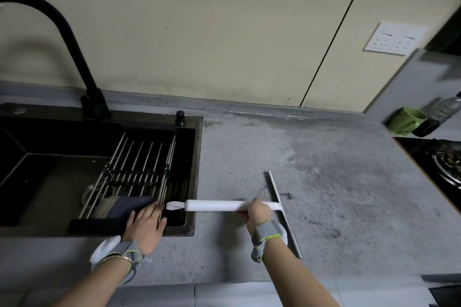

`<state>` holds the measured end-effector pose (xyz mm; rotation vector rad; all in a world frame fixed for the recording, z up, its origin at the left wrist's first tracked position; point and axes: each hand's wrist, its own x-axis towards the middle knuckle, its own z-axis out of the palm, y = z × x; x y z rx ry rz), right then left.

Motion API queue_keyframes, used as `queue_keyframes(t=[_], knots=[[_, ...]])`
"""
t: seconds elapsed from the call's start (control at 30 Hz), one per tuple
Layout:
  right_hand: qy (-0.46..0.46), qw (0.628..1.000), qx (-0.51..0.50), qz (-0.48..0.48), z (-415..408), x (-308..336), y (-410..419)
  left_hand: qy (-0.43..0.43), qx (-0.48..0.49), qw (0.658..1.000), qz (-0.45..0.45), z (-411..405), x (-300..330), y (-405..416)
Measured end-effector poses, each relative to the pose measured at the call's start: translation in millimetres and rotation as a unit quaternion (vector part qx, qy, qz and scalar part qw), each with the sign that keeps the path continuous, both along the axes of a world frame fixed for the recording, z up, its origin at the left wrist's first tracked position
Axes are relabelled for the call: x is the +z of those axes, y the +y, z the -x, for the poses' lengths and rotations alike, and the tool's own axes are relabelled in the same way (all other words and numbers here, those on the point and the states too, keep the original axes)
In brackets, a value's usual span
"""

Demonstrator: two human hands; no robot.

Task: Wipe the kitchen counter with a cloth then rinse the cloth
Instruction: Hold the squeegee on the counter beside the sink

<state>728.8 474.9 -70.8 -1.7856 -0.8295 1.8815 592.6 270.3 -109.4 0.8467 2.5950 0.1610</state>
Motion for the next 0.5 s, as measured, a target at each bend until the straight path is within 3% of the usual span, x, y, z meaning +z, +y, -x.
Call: queue_keyframes(t=[0.27, 0.5], knots=[[-0.014, 0.999, -0.002, 0.041, 29, 2, -31, 0.017, -0.004, 1.000, -0.003, 0, -3, -22], [0.054, 0.996, 0.005, 0.068, 66, 8, -73, 0.035, -0.015, 0.999, 0.002, -2, 2, -25]])
